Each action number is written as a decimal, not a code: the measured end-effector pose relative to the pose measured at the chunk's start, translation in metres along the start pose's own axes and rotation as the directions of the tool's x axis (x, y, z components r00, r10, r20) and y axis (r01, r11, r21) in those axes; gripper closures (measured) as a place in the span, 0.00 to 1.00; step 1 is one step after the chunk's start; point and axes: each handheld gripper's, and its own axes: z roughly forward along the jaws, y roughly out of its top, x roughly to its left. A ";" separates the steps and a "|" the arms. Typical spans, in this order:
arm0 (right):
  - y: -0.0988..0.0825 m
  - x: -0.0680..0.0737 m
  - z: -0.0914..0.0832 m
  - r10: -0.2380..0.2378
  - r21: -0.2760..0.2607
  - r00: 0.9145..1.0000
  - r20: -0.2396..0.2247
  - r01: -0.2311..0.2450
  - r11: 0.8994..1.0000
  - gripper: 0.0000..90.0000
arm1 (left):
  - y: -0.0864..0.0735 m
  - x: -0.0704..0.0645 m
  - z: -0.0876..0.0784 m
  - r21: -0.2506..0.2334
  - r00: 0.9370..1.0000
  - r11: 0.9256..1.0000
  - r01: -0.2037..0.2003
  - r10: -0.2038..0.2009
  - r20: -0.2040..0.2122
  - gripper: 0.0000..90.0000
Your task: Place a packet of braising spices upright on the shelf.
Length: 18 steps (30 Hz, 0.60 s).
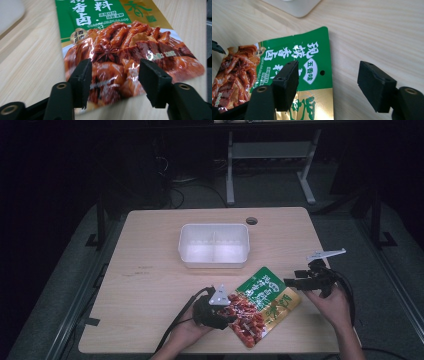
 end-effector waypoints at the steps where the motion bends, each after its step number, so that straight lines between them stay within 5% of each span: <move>1: -0.001 0.000 0.003 0.003 0.013 1.000 -0.002 -0.003 1.000 0.39 | 0.001 0.000 0.003 0.010 1.000 1.000 -0.013 0.013 0.004 0.51; 4: -0.004 -0.002 0.009 -0.003 0.042 1.000 -0.021 0.004 0.999 0.47 | 0.001 -0.003 0.009 0.026 0.999 0.999 -0.040 0.040 0.003 0.56; 18: -0.013 -0.005 0.021 0.040 0.118 0.995 -0.087 -0.030 0.993 0.64 | 0.001 -0.003 0.011 0.030 1.000 0.999 -0.020 0.020 0.010 0.61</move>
